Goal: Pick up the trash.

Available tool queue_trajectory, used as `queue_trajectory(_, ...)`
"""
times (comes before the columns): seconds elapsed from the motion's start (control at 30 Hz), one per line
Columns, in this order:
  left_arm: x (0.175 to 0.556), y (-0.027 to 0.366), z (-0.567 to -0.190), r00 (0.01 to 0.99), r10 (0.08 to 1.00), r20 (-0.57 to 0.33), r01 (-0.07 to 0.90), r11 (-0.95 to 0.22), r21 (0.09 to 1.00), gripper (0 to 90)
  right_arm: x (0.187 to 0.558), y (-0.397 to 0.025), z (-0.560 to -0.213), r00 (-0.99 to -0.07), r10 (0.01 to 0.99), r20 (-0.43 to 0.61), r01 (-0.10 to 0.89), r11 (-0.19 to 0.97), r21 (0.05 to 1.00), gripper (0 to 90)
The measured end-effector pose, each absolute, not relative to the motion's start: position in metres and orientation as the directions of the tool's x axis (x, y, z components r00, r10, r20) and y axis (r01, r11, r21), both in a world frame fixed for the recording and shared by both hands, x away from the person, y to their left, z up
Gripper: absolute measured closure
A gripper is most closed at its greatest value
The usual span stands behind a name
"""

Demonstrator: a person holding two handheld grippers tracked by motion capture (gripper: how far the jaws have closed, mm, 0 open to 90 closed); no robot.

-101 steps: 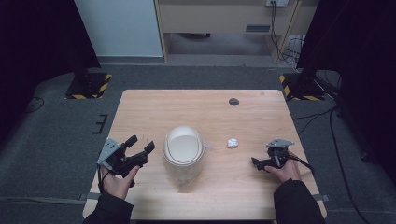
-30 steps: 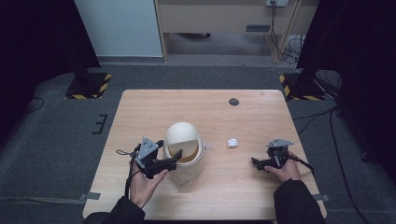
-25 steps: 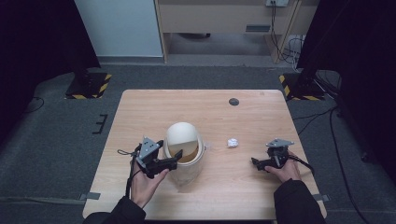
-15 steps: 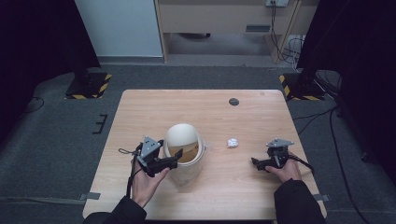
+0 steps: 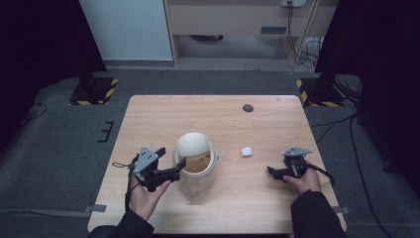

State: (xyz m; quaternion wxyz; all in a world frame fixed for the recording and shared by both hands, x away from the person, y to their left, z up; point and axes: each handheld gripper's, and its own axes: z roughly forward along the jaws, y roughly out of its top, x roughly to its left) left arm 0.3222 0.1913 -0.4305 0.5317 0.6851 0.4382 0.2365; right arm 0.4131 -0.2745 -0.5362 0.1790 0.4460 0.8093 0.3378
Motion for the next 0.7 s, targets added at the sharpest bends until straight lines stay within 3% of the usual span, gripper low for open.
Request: queue_trajectory(0.7,0.308,0.219,-0.445,0.538,0.841,-0.047,0.354,-0.175,0.919,14.0,0.414,-0.281,-0.523,-0.515,0.857,0.014,0.59,0.343,0.731,22.8)
